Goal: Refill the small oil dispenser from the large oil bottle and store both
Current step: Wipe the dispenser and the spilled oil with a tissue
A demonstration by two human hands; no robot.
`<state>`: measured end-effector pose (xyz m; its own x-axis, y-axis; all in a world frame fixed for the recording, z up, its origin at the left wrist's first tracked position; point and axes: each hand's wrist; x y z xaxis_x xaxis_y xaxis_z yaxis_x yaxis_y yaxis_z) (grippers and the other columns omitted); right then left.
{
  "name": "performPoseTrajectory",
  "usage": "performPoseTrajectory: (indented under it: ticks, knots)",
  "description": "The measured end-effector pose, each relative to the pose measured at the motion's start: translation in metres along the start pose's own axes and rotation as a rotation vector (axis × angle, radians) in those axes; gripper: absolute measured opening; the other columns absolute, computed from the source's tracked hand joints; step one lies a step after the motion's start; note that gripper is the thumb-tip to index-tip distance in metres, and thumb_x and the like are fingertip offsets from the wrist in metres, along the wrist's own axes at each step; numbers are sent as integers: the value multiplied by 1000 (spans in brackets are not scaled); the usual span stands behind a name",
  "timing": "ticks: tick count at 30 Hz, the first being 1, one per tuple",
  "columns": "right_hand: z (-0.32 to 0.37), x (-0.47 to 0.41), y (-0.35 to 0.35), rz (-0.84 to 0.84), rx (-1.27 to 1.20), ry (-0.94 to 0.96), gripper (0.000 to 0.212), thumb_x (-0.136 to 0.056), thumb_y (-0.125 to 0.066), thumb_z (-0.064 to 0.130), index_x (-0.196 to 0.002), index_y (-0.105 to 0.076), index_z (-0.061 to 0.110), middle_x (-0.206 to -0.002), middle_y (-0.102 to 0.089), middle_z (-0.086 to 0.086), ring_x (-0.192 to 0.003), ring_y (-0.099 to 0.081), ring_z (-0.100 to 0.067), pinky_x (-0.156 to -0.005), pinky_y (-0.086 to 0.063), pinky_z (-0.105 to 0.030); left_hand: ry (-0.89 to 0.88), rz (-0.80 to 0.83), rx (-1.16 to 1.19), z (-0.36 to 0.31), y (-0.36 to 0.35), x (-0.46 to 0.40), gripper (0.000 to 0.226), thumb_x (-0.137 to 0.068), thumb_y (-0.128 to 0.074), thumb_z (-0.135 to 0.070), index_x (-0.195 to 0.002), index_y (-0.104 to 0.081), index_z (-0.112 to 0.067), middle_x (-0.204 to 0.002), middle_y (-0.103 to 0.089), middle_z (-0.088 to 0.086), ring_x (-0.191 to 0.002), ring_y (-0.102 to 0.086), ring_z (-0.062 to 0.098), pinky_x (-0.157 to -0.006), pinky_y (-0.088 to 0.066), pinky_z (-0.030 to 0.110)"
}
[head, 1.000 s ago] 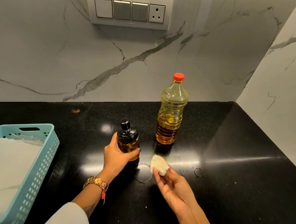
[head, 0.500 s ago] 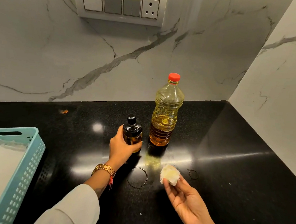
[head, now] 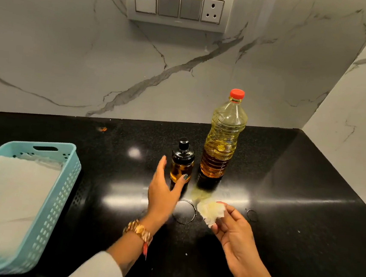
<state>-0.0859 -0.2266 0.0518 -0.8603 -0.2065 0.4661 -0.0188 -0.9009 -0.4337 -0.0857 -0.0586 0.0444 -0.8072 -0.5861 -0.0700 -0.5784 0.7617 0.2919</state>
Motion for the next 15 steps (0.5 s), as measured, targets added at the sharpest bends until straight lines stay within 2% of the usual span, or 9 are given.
performPoseTrajectory:
  ticks: [2, 4, 6, 8, 11, 13, 15]
  knots:
    - [-2, 0, -9, 25, 108, 75, 13, -92, -51, 8, -94, -63, 5, -84, -68, -9, -61, -61, -9, -46, -49, -16, 81, 49, 139, -5, 3, 29, 43, -87, -62, -20, -128, -49, -22, -130, -54, -2, -117, -53, 8, -98, -41, 20]
    - [-4, 1, -18, 58, 231, 155, 13, -91, -53, 11, -91, -66, 7, -87, -70, -10, -68, -63, -13, -52, -51, -18, 218, 174, 253, -10, 5, 53, 19, -90, -57, -22, -106, -62, -29, -114, -67, 1, -100, -64, 8, -91, -50, 28]
    - [-10, 1, -23, 72, 396, 239, 13, -90, -56, 13, -92, -69, 11, -92, -70, -11, -77, -67, -17, -62, -56, -26, 357, 276, 394, -18, 8, 67, 20, -93, -50, -13, -103, -66, -22, -105, -70, 6, -92, -68, 12, -81, -55, 27]
    - [-16, 0, -24, 104, 607, 358, 17, -89, -58, 11, -94, -71, 21, -101, -68, -6, -89, -67, -17, -77, -57, -35, 414, 287, 495, -23, 13, 73, 25, -93, -47, -2, -107, -66, -12, -101, -71, 10, -89, -69, 16, -74, -55, 22]
    - [-21, 5, -26, 243, 995, 536, 34, -84, -61, 6, -109, -65, 29, -109, -55, 5, -101, -57, -6, -87, -51, -22, 447, 164, 490, -22, 23, 75, 24, -89, -51, 3, -101, -68, -9, -92, -73, 10, -86, -70, 18, -70, -56, 21]
    - [-23, 12, -27, 309, 1252, 705, 41, -79, -68, 15, -118, -61, 25, -112, -49, 8, -105, -49, -5, -90, -45, -20, 482, 93, 449, -18, 27, 75, 22, -86, -54, 5, -95, -70, -8, -86, -74, 10, -82, -70, 20, -67, -57, 23]
    - [-25, 15, -26, 309, 1377, 856, 46, -76, -71, 20, -121, -60, 20, -113, -51, 5, -104, -47, -9, -87, -41, -17, 493, 74, 422, -16, 29, 76, 19, -84, -58, 6, -94, -70, -4, -84, -73, 12, -80, -70, 23, -70, -58, 27]
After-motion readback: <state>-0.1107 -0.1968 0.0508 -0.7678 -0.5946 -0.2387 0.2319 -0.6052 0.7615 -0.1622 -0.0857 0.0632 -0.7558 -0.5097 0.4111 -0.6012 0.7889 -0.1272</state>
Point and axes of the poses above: each hand's wrist, its own x-axis away from the middle knuckle, its own y-axis out of the back of the hand, z = x × y
